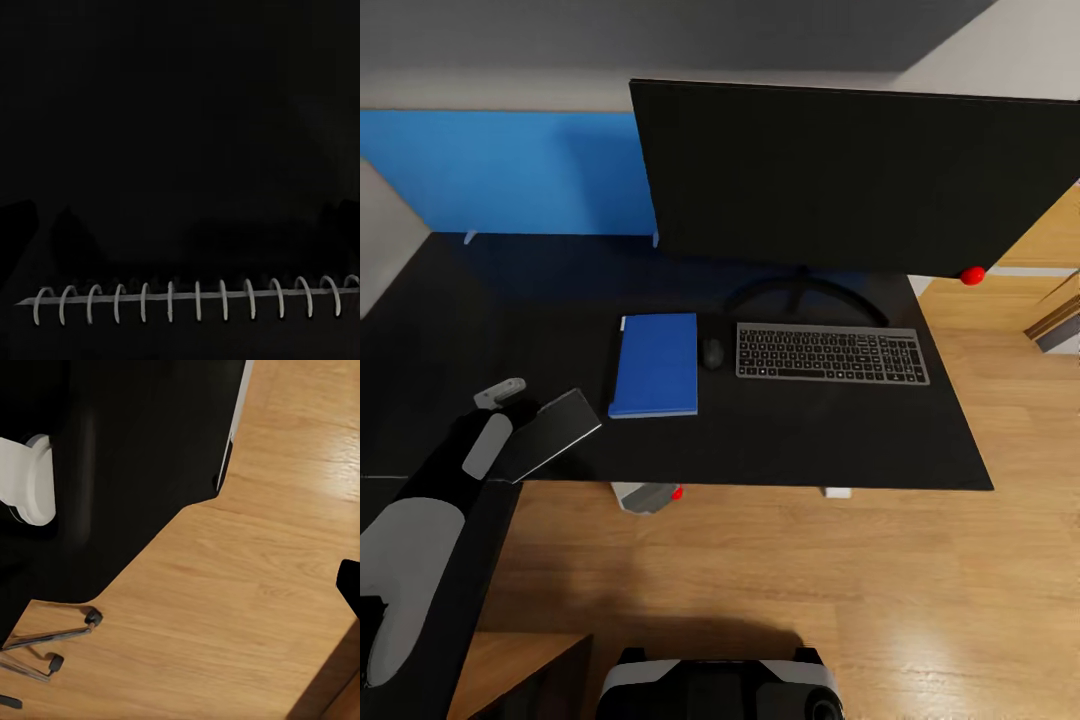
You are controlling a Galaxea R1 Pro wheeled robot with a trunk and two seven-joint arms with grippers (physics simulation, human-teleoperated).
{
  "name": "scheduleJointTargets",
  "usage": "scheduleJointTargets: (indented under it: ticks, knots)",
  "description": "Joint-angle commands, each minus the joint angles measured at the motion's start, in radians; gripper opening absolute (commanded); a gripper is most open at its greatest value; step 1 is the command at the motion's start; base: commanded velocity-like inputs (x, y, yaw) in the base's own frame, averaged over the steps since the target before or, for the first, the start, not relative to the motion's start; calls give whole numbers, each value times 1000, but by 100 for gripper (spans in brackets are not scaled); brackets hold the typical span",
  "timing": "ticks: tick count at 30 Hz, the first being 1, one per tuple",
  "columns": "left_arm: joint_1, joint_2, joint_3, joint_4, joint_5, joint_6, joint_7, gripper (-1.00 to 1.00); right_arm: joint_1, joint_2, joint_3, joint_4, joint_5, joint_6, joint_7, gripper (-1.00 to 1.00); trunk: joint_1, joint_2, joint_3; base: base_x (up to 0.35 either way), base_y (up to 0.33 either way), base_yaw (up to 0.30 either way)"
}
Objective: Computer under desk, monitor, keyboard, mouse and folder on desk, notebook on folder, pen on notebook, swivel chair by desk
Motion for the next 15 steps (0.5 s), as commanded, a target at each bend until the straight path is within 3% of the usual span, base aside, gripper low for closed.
scheduleJointTargets:
  ticks: [1,15]
  knots:
    - [0,0,-2,8,11,10,7,100,0,-1,3,-1,-8,-2,2,100,0,-1,-1,-185,0,0]
    - [0,1,-2,5,13,10,7,100,2,-4,3,-1,-9,-4,2,100,0,-1,-1,-45,0,0]
